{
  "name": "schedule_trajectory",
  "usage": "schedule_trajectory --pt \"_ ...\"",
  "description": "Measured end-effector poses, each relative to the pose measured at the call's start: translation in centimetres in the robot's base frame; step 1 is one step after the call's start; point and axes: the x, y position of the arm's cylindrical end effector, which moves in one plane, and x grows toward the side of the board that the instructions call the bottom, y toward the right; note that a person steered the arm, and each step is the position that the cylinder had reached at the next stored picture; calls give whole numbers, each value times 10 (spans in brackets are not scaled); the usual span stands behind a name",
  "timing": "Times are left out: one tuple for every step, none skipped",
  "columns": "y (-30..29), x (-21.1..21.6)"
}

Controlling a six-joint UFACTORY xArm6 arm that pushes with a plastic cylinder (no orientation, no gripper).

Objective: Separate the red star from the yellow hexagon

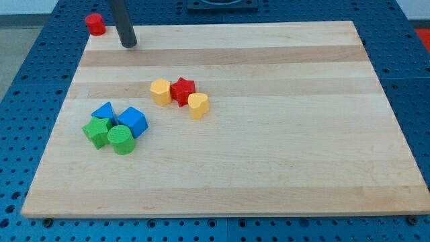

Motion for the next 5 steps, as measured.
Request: schedule_trajectory --pt "1 24" --pt "6 53" --pt "8 77" --pt "10 95" --pt "28 123"
